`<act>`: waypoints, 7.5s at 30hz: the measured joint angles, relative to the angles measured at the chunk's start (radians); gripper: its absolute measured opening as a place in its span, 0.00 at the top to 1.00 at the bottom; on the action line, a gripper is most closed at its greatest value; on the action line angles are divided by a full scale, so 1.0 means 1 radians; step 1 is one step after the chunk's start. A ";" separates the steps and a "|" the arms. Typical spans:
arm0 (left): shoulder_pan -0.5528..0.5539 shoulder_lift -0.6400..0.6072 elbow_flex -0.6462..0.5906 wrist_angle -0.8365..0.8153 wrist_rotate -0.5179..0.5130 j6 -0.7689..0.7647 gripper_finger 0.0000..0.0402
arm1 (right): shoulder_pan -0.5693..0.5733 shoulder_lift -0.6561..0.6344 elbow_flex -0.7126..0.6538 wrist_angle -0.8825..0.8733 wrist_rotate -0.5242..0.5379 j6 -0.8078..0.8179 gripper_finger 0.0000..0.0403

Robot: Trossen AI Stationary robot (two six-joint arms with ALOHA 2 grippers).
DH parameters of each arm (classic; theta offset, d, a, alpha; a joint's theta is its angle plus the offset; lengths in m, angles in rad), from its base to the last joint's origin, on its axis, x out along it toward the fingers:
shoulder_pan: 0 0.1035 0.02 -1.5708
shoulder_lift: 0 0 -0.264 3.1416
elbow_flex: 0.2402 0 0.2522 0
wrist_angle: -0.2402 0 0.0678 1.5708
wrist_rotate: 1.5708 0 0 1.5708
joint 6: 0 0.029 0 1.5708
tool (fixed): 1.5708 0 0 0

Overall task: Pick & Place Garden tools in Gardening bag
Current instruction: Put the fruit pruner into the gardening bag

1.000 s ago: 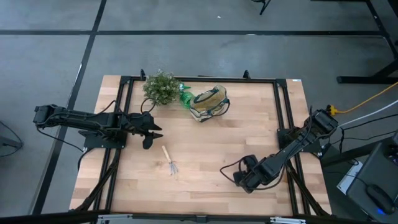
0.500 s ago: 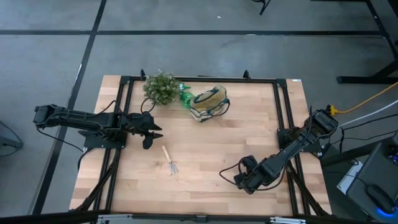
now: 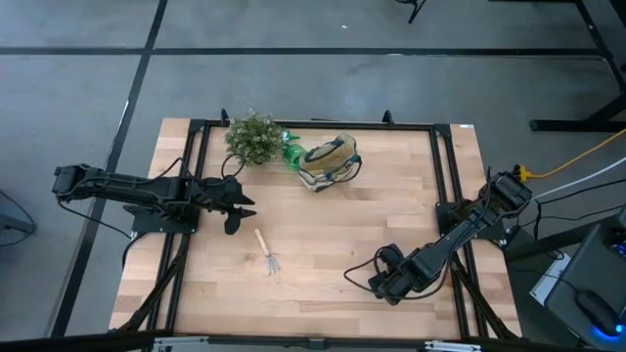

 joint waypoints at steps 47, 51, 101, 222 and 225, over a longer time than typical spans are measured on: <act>0.000 0.000 0.000 0.000 0.000 0.000 0.57 | -0.001 0.008 -0.002 0.422 0.103 -0.024 0.90; 0.000 0.000 0.000 0.000 0.000 0.000 0.57 | -0.015 0.007 -0.001 0.503 0.183 -0.045 0.90; 0.000 0.000 0.000 0.000 0.000 0.000 0.56 | -0.294 0.001 0.001 1.611 0.153 -0.658 0.90; 0.000 0.000 0.000 0.000 0.000 0.000 0.57 | -1.283 -0.131 0.124 0.853 -0.941 -1.467 0.90; 0.000 0.000 0.000 0.000 0.000 0.000 0.57 | -1.283 -0.131 0.124 0.805 -0.876 -1.543 0.90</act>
